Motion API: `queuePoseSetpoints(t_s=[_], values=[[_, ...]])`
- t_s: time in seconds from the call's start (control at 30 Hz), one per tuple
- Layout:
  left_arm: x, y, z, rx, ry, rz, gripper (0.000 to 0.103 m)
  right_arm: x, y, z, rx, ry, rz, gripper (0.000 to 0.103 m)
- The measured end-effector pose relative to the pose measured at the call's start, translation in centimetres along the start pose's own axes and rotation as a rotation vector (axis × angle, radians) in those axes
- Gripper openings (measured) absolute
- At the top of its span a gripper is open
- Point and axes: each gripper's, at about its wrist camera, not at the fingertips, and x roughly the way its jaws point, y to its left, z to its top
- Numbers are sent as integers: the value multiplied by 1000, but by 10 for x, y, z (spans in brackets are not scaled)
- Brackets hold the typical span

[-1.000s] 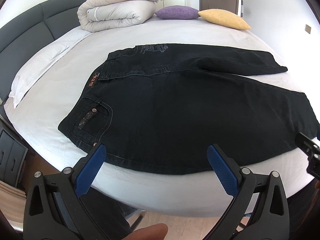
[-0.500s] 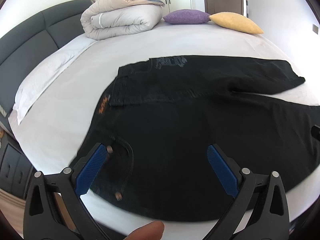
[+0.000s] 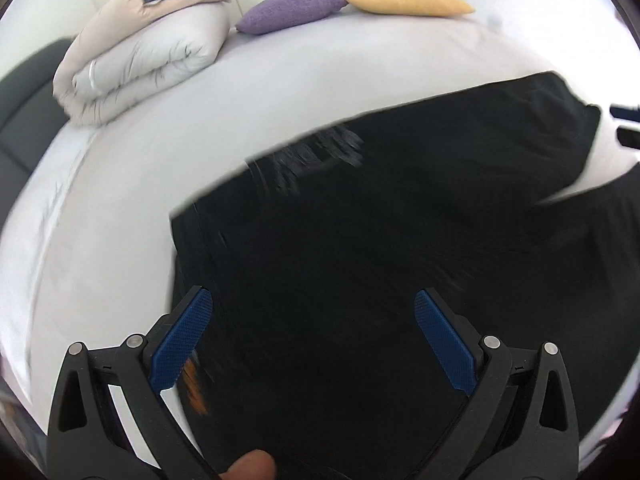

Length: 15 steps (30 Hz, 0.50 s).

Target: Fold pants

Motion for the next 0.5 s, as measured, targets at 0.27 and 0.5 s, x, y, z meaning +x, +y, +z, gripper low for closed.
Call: queuePoseSetpoints(t_s=[0.27,0.5], values=[[61,66,87,99,-67,-66,101,49,-11,48,-186,30,80,90],[134,90,100,195,96,-129,101,80,-4,73,-286,33,146,88]])
